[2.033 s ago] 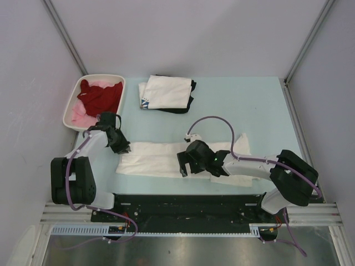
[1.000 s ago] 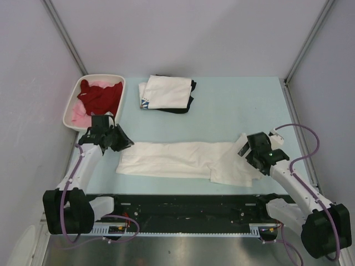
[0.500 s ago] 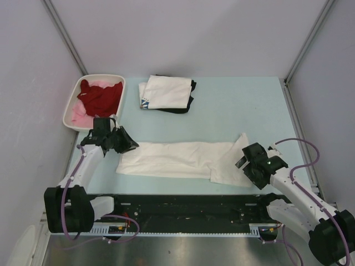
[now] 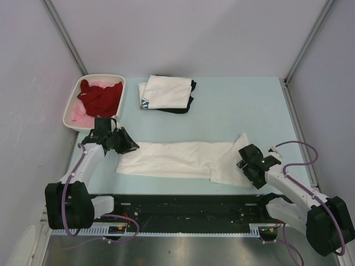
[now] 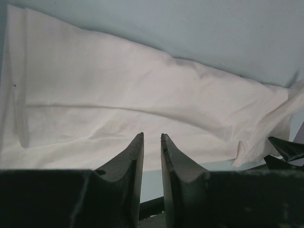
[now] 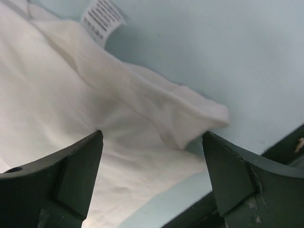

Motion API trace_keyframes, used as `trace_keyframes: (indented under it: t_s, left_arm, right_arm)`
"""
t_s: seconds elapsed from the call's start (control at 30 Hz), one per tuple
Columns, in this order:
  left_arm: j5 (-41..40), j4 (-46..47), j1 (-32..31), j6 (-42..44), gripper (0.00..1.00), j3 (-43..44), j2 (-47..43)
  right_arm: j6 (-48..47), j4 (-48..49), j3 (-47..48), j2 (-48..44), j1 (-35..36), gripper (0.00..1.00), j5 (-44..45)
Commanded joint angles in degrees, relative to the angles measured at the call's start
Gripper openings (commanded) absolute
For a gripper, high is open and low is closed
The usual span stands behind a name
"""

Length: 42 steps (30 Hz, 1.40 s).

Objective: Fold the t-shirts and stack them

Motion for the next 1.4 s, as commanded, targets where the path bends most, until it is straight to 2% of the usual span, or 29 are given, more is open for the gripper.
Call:
trace_keyframes:
  t_s: [0.0, 0.07, 0.17, 0.2, 0.23, 0.27, 0.43, 0.67, 0.73, 0.9, 0.93, 1.0, 1.03, 1.1, 1.23, 1.27, 1.3, 1.33, 1.37]
  left_arm:
    - [0.30, 1.15, 0.22, 1.86, 0.25, 0.15, 0.09]
    - [-0.05, 0.71, 0.22, 1.94, 0.25, 0.41, 0.18]
    - [-0.75, 0.27, 0.31, 1.94, 0.25, 0.50, -0.17]
    - [-1.01, 0.09, 0.31, 1.94, 0.25, 0.50, -0.35]
    - [-1.27, 0.00, 0.31, 1.86, 0.25, 0.59, -0.44]
    - [-1.36, -0.26, 0.31, 1.94, 0.25, 0.68, -0.53]
    - [-1.72, -0.79, 0.31, 1.42, 0.25, 0.85, -1.31]
    - [-3.47, -1.31, 0.31, 0.27, 0.25, 1.47, -2.46]
    - [-3.82, -1.14, 0.31, -0.17, 0.24, 1.47, -2.37]
    - [-3.74, 1.14, 0.31, -2.89, 0.23, 0.06, -3.51]
    - [-3.22, 2.02, 0.39, -3.07, 0.23, -0.20, -3.51]
    - [-2.69, 2.29, 0.31, -3.68, 0.21, -0.46, -3.25]
    - [-2.07, 3.07, 0.22, -3.77, 0.21, -0.73, -3.25]
    - [-1.10, 3.34, 0.22, -4.21, 0.20, -0.90, -3.16]
    - [0.22, 5.88, -0.48, -4.91, 0.19, -1.87, -3.34]
    - [0.39, 6.41, -1.01, -5.00, 0.19, -2.22, -3.34]
    - [0.74, 6.77, -1.27, -5.17, 0.19, -2.57, -3.34]
    - [1.09, 7.73, -1.36, -5.44, 0.19, -2.84, -3.08]
    - [1.10, 8.17, -1.45, -5.53, 0.19, -3.19, -3.08]
  right_arm:
    - [-1.46, 9.82, -0.02, 3.24, -2.70, 0.84, 3.39]
    - [-3.05, 14.02, 0.07, 5.87, -3.76, 0.76, 3.13]
    - [-4.89, 18.86, 0.07, 9.13, -5.43, 0.41, 1.46]
    - [-5.07, 19.75, 0.07, 11.31, -5.87, 0.19, 1.46]
    - [-5.33, 20.54, 0.07, 12.64, -6.39, 0.06, 1.46]
    - [-5.42, 22.29, 0.07, 13.78, -6.75, 0.00, 1.63]
    - [-9.02, 29.15, 1.90, 21.33, -12.97, 0.00, 1.98]
    - [-17.28, 31.53, 19.20, 35.40, -21.51, 0.00, 1.46]
    - [-19.83, 32.85, 26.41, 38.83, -22.65, 0.00, 0.32]
    - [-24.67, 34.44, 43.90, 54.11, -25.65, 0.00, -6.70]
    - [-26.50, 34.53, 50.71, 56.92, -27.04, 0.00, -7.93]
    - [-27.74, 33.30, 57.95, 64.81, -27.58, 0.00, -10.84]
    - [-28.62, 32.43, 65.73, 67.47, -27.67, 0.00, -11.98]
    - [-31.26, 29.09, 74.56, 75.62, -27.58, 0.00, -16.89]
    - [-34.51, 29.44, 92.40, 87.23, -26.27, 0.00, -28.58]
    - [-35.73, 28.30, 100.53, 89.62, -26.26, 0.00, -31.21]
    - [-36.18, 27.16, 105.22, 91.65, -24.78, 0.02, -32.37]
    - [-36.71, 24.79, 108.67, 95.15, -24.25, 0.08, -32.90]
    - [-37.06, 23.38, 113.05, 95.97, -24.07, 0.36, -32.04]
